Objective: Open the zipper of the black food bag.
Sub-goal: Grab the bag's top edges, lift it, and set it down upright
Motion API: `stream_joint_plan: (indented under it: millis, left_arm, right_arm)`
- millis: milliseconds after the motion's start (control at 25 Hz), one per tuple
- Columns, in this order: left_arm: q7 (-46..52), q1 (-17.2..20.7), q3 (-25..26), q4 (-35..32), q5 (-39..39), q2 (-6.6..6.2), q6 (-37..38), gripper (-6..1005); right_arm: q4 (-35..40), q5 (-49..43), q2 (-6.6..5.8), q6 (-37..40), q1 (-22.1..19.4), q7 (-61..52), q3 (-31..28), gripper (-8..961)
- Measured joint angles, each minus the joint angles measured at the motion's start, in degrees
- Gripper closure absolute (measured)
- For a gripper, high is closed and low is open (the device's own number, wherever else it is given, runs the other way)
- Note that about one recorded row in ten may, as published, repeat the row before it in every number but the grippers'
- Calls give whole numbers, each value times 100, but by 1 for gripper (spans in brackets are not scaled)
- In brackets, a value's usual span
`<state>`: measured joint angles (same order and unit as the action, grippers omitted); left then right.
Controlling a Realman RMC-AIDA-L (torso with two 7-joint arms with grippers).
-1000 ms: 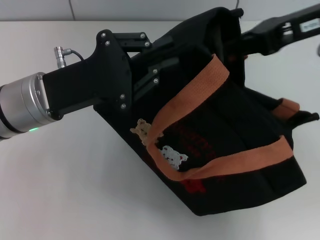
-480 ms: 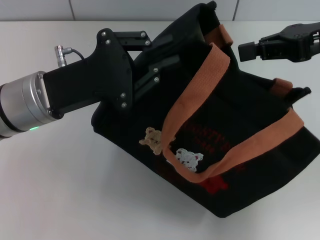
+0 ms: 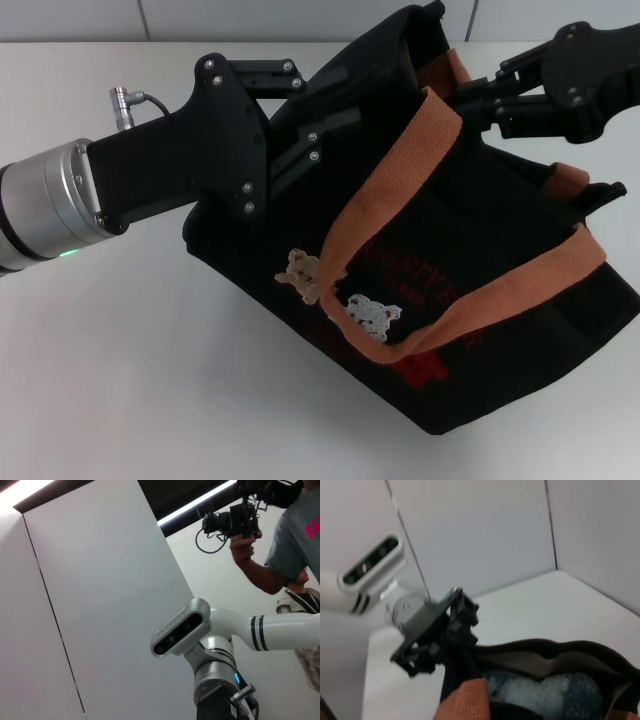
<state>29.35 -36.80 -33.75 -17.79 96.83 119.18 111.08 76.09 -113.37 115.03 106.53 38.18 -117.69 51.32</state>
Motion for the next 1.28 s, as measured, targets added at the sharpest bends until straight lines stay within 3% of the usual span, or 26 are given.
stream_joint_plan:
  millis: [400, 880, 1280]
  left_arm:
    - [0, -11, 0, -16, 1, 0, 1, 799]
    - [2, -11, 0, -14, 3, 0, 2, 798]
    - [10, -12, 0, -5, 3, 0, 13, 799]
  right_arm:
    - [560, -672, 41, -63, 219, 268, 482, 683]
    - [671, -716, 80, -51, 252, 327, 520, 538]
    - [602, -709, 85, 55, 352, 322, 592, 580]
